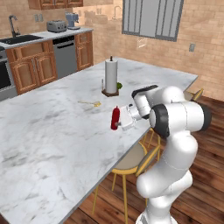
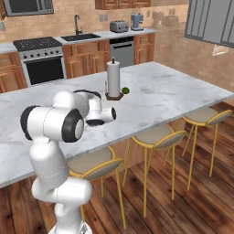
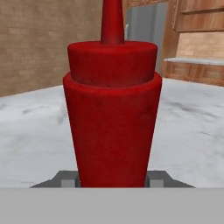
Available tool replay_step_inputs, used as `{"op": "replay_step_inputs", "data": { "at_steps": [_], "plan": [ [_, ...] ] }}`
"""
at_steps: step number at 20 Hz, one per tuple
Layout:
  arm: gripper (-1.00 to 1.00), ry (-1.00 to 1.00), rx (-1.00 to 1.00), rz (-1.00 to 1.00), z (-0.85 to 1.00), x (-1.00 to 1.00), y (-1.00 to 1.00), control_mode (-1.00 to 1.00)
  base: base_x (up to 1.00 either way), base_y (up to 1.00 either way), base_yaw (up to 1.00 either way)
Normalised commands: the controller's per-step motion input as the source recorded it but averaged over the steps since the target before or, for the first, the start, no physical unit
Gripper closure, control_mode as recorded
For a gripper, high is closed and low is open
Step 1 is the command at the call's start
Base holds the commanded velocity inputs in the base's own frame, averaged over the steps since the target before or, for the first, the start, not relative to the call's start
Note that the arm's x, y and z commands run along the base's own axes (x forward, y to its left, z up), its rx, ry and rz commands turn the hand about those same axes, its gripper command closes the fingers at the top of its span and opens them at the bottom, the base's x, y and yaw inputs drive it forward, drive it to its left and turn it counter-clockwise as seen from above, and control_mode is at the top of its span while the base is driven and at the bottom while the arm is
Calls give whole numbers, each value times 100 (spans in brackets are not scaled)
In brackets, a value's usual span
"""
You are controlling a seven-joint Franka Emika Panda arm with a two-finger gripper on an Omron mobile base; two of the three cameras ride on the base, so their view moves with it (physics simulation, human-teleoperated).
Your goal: Move the ketchup and shaker from the cabinet to the dining counter.
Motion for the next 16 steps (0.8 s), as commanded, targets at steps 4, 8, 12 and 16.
{"op": "replay_step_inputs", "data": {
  "at_steps": [4,8,12,16],
  "plan": [
    [100,0,-2,-3,-29,31,3,-100,0,0,0],
    [100,0,0,0,-28,31,0,-100,0,0,0],
    [100,0,-2,0,-30,25,0,-100,0,0,0],
    [100,0,-2,0,-19,15,0,-100,0,0,0]
  ]
}}
